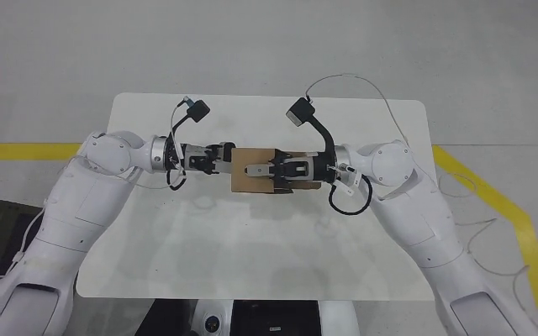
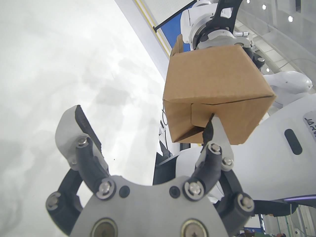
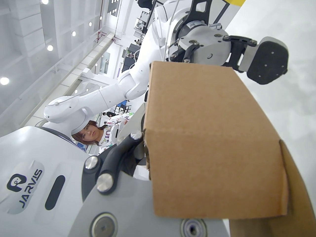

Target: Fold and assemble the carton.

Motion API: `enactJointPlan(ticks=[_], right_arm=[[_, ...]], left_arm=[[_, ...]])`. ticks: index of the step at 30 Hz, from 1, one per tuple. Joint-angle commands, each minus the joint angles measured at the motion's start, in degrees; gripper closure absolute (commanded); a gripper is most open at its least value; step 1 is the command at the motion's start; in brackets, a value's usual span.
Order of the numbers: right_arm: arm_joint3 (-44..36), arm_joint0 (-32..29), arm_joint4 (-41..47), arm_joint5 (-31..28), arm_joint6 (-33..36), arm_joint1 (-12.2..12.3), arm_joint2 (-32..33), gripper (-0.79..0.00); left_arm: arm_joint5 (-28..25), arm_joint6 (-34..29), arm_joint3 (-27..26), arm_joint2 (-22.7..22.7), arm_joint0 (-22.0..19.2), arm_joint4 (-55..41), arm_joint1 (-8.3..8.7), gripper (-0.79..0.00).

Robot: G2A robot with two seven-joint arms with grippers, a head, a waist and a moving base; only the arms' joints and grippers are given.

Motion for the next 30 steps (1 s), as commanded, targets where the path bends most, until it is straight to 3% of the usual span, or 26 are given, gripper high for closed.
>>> enactJointPlan(ticks=[1,13,21,30], right_arm=[[0.1,0.0,0.1,-0.1,-0.1,0.0,0.0,0.000],[0.2,0.0,0.1,-0.2,-0.1,0.0,0.1,0.000],[3.0,-0.4,-2.6,3.1,-0.5,0.5,1.3,0.000],[11.1,1.2,-3.0,8.2,0.2,-0.2,-1.9,0.000]], left_arm=[[0.0,0.0,0.0,0.4,-0.3,-0.2,-0.15,-0.785],[-0.1,0.1,0.5,1.7,-1.3,-0.5,-0.56,-0.785],[-0.7,0.7,3.2,-0.8,-1.1,0.8,0.25,-0.785],[-5.3,5.3,0.2,-2.2,-0.2,12.8,1.35,-0.785]])
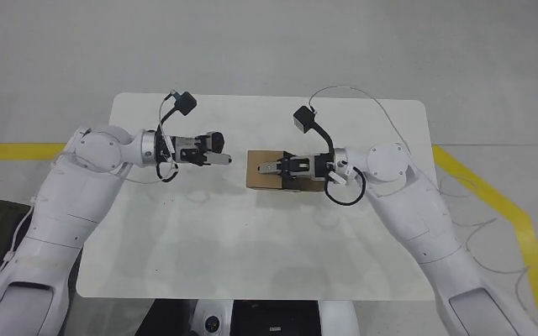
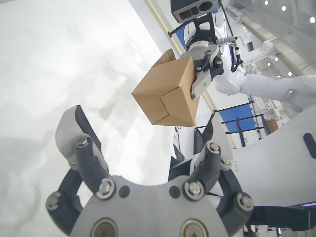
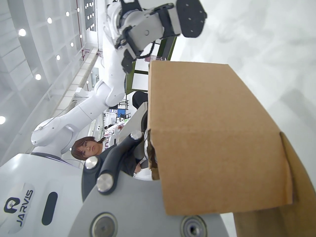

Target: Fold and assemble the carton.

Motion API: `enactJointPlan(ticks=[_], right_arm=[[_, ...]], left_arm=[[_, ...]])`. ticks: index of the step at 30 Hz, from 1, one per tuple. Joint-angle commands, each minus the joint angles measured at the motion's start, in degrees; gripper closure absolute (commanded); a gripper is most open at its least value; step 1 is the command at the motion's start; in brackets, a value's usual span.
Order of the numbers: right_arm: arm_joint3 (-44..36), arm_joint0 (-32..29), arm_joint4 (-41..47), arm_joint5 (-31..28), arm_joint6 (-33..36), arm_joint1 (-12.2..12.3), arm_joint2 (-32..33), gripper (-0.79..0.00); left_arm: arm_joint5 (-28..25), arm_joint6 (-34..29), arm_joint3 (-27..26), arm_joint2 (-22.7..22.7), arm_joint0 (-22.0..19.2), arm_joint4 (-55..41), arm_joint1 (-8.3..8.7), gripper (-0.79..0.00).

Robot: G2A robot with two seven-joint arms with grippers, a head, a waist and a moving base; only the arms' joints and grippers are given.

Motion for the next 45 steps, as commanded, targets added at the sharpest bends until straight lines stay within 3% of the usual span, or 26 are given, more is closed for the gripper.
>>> enactJointPlan(ticks=[1,8,13,16,20,22,23,25,26,35,45], right_arm=[[2.7,0.8,0.5,0.6,-0.2,-0.4,-1.3,0.000],[10.6,3.0,1.1,0.2,-3.1,-2.4,-6.2,0.000],[14.4,4.4,0.9,0.1,-3.6,-3.8,-9.2,0.000],[16.6,5.0,1.0,0.2,-3.5,-4.4,-10.2,-0.117],[18.7,5.7,0.8,0.2,-3.6,-5.0,-11.1,-0.179],[19.3,5.9,0.7,0.1,-3.7,-5.2,-11.3,-0.283],[19.5,6.0,0.7,0.1,-3.6,-5.3,-11.3,-0.379],[19.4,6.2,0.4,0.3,-3.2,-5.2,-11.0,-0.742],[19.2,6.3,0.2,0.4,-2.9,-5.1,-10.7,-0.785],[10.2,2.7,-2.8,2.3,1.2,-2.0,-3.9,-0.785],[-4.4,-4.3,-10.1,5.5,3.4,1.9,5.1,-0.785]], left_arm=[[-2.0,2.0,-1.7,0.3,0.6,5.4,0.33,-0.785],[-9.4,9.4,-5.7,0.2,2.6,19.9,1.16,-0.785],[-13.3,19.2,-8.3,-1.1,5.3,34.3,1.08,-0.785],[-13.1,26.5,-9.8,-1.2,7.4,43.8,0.74,-0.785],[-13.2,35.8,-10.5,-0.8,9.3,53.6,0.18,-0.785],[-13.3,39.5,-10.6,-0.6,10.0,57.6,-0.03,-0.785],[-13.5,41.2,-10.6,-0.6,10.2,59.2,-0.12,-0.785],[-14.0,44.0,-10.2,-0.5,10.6,61.5,-0.25,-0.785],[-14.3,45.0,-10.0,-0.5,10.8,62.5,-0.29,-0.785],[-16.4,51.5,-10.7,-0.7,12.5,70.8,-0.34,-0.785],[-12.0,59.3,-11.7,0.5,14.5,80.0,-1.01,-0.785]])
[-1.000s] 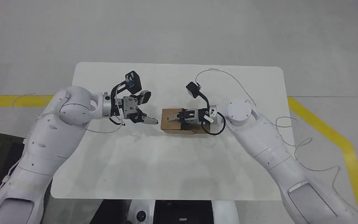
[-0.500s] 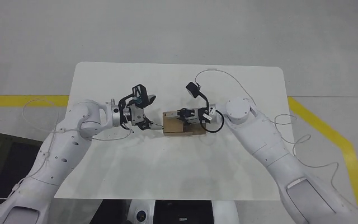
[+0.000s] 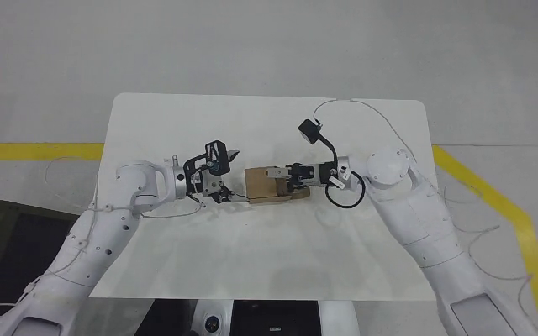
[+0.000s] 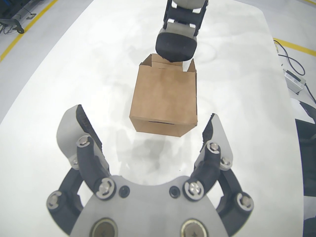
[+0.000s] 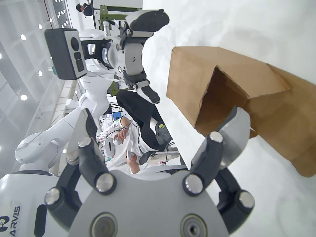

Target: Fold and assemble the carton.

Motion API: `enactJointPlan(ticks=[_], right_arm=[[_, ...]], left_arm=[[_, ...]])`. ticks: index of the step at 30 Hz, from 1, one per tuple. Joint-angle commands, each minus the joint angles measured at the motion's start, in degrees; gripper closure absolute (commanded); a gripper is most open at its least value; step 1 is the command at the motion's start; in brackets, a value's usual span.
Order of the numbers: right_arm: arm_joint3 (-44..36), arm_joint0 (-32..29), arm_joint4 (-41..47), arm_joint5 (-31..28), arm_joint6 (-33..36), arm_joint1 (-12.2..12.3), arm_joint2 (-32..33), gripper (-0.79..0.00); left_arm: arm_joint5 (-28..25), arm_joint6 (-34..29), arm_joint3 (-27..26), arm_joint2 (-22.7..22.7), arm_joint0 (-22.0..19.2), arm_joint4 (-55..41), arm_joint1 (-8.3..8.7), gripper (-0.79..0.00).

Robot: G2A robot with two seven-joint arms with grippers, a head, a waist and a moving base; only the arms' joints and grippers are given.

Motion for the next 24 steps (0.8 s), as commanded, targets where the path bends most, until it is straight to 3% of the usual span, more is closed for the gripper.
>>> enactJointPlan(ticks=[1,2,5,11,21,24], right_arm=[[-3.6,-1.2,-2.0,0.8,0.8,0.8,2.1,-0.785],[-5.3,-1.8,-2.6,1.1,1.4,1.2,3.1,-0.785],[-9.7,-3.5,-4.9,2.1,3.2,2.2,5.6,0.000],[-15.4,-6.0,-7.8,2.7,5.0,3.6,9.7,0.000],[-15.4,-6.2,-7.9,2.7,4.7,3.6,9.6,0.000],[-16.4,-7.5,-11.7,5.2,5.3,4.0,8.9,0.000]], left_arm=[[1.5,1.5,0.0,0.7,0.2,1.8,-0.27,-0.785],[2.0,2.1,0.1,1.1,0.2,2.4,-0.42,-0.785],[2.9,3.6,1.0,2.1,0.1,3.2,-0.85,-0.785],[2.6,4.4,2.5,3.1,-0.4,3.3,-1.42,-0.785],[2.9,6.1,5.3,4.2,-1.0,2.8,-2.30,-0.785],[2.8,6.5,5.8,4.6,-1.4,2.9,-2.59,-0.785]])
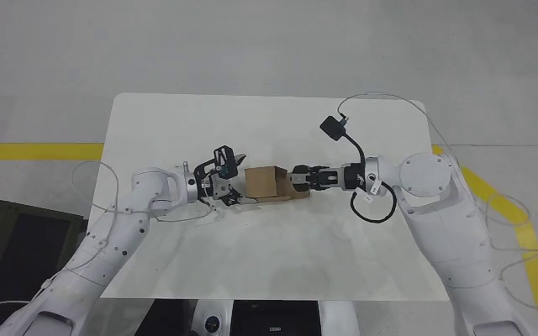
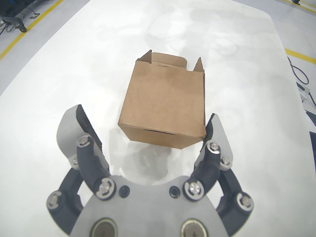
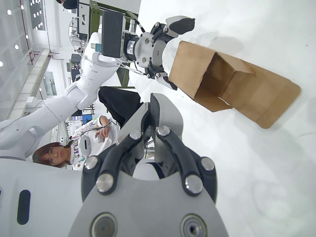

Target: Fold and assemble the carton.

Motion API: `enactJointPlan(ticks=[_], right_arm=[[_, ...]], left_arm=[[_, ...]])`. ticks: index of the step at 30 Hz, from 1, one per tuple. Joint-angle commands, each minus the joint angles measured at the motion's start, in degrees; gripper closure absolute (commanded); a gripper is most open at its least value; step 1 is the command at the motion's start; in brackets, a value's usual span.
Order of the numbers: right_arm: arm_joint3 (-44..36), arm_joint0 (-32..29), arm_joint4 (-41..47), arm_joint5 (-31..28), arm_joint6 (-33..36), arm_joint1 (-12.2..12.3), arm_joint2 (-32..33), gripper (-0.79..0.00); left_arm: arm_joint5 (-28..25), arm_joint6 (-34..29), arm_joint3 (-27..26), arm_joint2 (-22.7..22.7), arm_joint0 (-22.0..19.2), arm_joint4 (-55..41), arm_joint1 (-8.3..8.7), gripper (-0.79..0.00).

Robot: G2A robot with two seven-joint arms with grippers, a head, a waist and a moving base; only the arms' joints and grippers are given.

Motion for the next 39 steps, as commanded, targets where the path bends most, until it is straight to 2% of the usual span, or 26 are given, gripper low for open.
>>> enactJointPlan(ticks=[1,6,13,23,39], right_arm=[[-1.0,-0.7,-3.5,3.0,1.4,0.4,-0.7,0.000],[-1.8,-2.4,-11.0,10.4,2.7,0.9,-3.2,0.000],[0.1,-2.2,-12.5,14.4,-0.4,0.6,-6.5,0.000],[5.7,1.1,-10.2,15.0,-5.9,-0.8,-10.8,0.000],[16.3,9.0,-1.5,9.1,-9.9,-4.4,-18.7,0.000]], left_arm=[[-0.1,0.3,0.1,0.3,-0.2,0.3,-0.18,-0.785],[0.0,0.7,0.1,0.6,-0.4,1.1,-0.49,-0.785],[-0.6,0.2,-0.3,0.7,-0.5,1.3,-0.76,-0.785],[-1.3,-0.7,-0.2,0.5,-0.4,1.2,-1.05,-0.785],[-2.2,-1.7,-0.4,0.4,0.0,1.7,-1.45,-0.785]])
